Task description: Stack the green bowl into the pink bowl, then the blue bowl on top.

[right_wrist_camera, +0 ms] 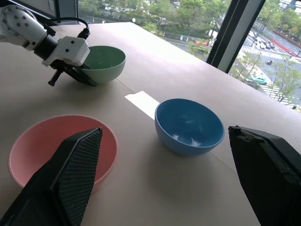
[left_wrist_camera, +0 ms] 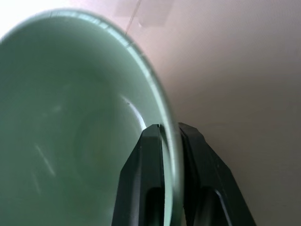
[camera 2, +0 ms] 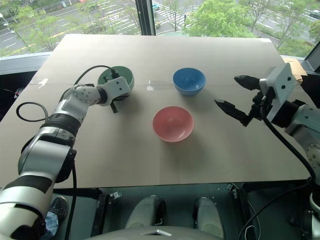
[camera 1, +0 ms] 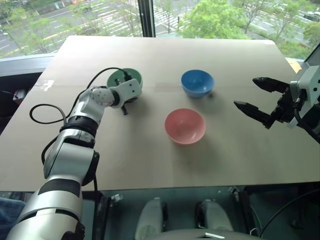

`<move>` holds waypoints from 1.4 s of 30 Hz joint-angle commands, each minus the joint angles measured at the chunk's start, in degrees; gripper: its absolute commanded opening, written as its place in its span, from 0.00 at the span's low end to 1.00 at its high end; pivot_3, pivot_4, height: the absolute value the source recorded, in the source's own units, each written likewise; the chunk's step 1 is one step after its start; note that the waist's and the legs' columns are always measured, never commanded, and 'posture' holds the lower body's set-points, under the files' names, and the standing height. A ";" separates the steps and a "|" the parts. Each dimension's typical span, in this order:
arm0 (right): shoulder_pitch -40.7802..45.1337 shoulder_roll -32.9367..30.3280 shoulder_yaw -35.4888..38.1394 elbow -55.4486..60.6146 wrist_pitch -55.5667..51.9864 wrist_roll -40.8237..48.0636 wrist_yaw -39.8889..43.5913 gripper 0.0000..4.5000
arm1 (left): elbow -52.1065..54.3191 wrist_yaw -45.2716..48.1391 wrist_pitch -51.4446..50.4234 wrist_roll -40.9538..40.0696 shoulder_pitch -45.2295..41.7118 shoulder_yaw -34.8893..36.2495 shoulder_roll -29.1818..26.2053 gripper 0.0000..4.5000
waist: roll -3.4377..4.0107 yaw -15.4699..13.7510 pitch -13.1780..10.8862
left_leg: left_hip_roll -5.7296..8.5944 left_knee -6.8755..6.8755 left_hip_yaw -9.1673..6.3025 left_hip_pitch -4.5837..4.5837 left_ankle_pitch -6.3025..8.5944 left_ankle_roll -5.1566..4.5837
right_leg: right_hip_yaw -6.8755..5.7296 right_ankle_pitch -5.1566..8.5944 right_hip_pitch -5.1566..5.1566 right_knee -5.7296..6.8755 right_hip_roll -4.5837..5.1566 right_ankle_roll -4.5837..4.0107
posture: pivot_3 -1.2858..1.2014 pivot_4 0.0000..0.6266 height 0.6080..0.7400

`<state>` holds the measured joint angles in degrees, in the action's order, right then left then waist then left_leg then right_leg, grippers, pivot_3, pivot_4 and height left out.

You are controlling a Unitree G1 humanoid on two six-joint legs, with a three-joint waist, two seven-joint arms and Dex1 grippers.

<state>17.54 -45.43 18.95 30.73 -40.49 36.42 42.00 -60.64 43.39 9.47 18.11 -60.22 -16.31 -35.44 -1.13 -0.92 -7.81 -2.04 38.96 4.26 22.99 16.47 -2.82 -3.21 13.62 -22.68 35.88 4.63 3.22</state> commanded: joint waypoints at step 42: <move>-0.40 -0.32 -3.46 -0.69 4.13 -0.55 -0.35 1.00 | 53.49 31.59 9.87 -24.49 15.10 0.06 0.85 0.99 | -0.05 0.00 -0.04 | -0.02 0.47 -0.18 0.63 0.02 -0.05 | -0.10 -0.11 -0.37 0.00 -0.03 0.16 | 0.52 0.24 1.00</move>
<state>16.56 -45.23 14.98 29.42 -37.40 35.89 41.28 -8.16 76.93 22.62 -2.72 -45.58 -19.71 -34.77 -1.18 -0.93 -7.85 -2.06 39.44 4.04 23.61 16.49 -2.88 -3.30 13.51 -23.06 35.89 4.59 3.39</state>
